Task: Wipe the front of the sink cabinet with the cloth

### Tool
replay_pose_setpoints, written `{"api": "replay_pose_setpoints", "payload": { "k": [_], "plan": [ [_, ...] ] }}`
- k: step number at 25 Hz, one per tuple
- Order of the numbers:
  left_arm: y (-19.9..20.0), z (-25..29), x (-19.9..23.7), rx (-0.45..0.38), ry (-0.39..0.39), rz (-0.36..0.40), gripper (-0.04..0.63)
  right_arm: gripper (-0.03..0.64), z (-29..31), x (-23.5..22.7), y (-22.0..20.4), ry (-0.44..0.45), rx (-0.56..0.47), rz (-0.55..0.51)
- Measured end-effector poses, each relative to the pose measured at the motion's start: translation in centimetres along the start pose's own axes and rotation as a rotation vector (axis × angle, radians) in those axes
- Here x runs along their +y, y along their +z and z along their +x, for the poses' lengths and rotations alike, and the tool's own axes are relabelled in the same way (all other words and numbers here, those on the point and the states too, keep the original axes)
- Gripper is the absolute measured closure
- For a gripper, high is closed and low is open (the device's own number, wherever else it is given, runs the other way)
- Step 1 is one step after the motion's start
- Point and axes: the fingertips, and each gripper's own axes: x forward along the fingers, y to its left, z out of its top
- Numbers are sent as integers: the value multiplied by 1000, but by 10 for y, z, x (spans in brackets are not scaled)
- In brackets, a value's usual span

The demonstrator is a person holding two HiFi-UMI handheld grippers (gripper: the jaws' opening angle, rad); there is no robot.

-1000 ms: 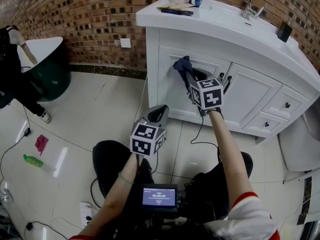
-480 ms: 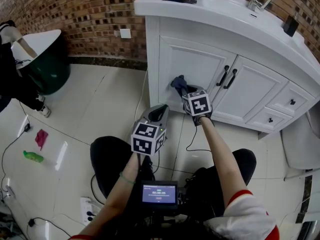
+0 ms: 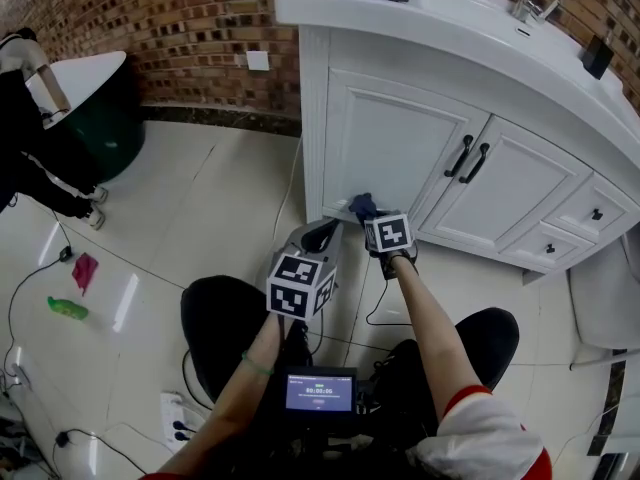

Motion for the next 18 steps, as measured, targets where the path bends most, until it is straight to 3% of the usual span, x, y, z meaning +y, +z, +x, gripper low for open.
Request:
{"api": "replay_pose_setpoints", "payload": {
  "k": [5, 9, 12, 18],
  "plan": [
    [-2, 6, 2, 7, -3, 9, 575, 554, 10, -5, -21, -13, 47, 14],
    [-1, 8, 4, 5, 7, 3, 575, 554, -4, -1, -7, 23, -10, 20],
    [1, 10, 1, -3, 8, 2, 575, 554, -32, 0, 25, 53, -105, 15],
    [7, 14, -23, -7, -27, 14, 575, 554, -123, -18, 114, 30, -334, -19]
  ]
}}
